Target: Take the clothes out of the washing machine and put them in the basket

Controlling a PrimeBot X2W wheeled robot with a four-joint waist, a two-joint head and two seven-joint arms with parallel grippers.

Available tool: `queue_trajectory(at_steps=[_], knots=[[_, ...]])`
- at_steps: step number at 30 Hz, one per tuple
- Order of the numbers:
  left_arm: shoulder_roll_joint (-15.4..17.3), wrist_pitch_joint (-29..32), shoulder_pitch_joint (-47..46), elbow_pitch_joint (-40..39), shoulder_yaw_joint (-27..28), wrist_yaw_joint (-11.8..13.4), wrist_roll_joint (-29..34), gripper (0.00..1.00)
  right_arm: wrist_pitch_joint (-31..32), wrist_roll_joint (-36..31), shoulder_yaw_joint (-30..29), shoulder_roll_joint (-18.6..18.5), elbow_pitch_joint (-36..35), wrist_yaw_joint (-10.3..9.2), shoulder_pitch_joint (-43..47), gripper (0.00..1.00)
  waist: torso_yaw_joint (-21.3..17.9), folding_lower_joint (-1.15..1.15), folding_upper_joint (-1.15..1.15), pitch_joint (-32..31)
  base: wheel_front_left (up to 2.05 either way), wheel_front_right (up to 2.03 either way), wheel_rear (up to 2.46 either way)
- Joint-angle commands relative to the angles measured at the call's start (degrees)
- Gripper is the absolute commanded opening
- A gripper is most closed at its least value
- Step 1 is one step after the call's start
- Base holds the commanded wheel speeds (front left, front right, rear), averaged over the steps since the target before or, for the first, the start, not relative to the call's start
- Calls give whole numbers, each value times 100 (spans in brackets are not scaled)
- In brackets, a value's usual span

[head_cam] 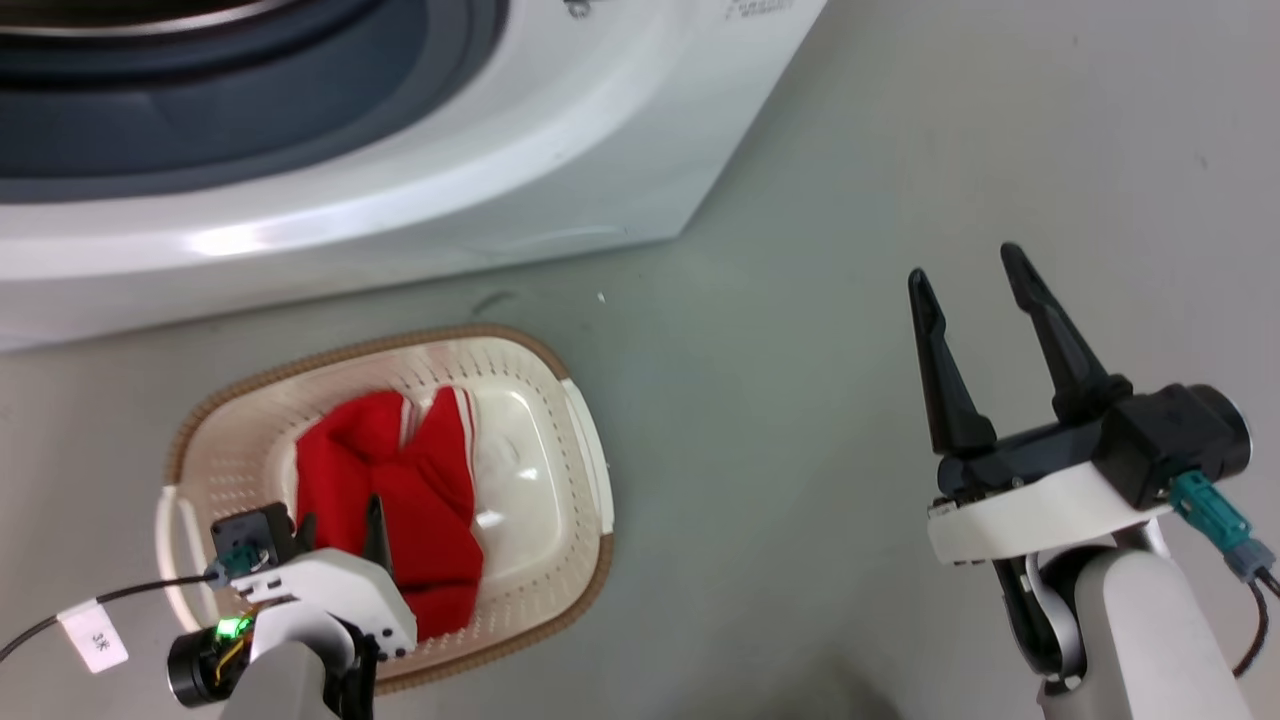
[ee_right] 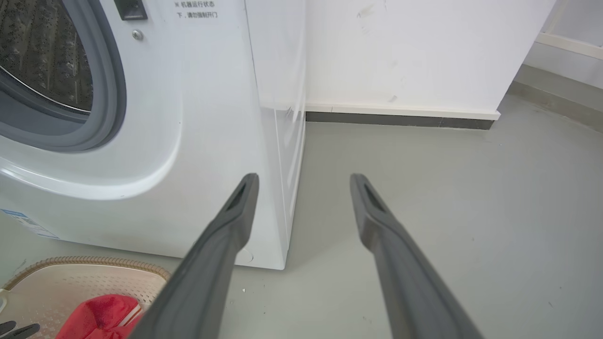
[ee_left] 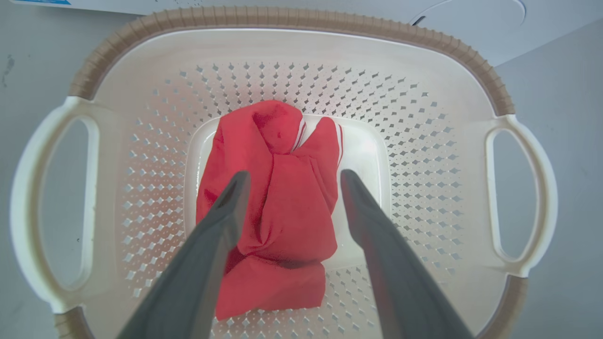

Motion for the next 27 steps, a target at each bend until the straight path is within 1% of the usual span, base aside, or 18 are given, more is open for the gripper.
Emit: queue_trajectory(at_steps=[1, 9, 13, 17, 22, 27], knots=[[-21, -14, 83, -27, 26, -7, -13, 100, 11, -36, -15, 6, -5, -4, 99, 100, 206, -1, 0, -469, 0, 0, 0], [-213, -14, 713, -618, 119, -18, 55, 100, 287, -193, -175, 7, -117, -4, 578, 100, 558, -1, 0, -1485, 0, 0, 0], [-260, -15, 986, -982, 154, -12, 37, 100, 410, -181, -218, 7, -248, -4, 796, 100, 696, -1, 0, -1811, 0, 0, 0], [-291, -15, 1318, -1439, 165, 47, 39, 100, 525, -191, -219, 7, -364, -4, 970, 100, 765, -1, 0, -2066, 0, 0, 0], [-292, -15, 1540, -2004, -112, 74, -69, 100, 645, -218, -245, 7, -480, -4, 1103, 100, 848, -1, 0, -2283, 0, 0, 0], [-292, -14, 1501, -2529, -456, 137, -118, 100, 722, -232, -297, 7, -566, -4, 1218, 100, 915, -1, 0, -2407, 0, 0, 0]])
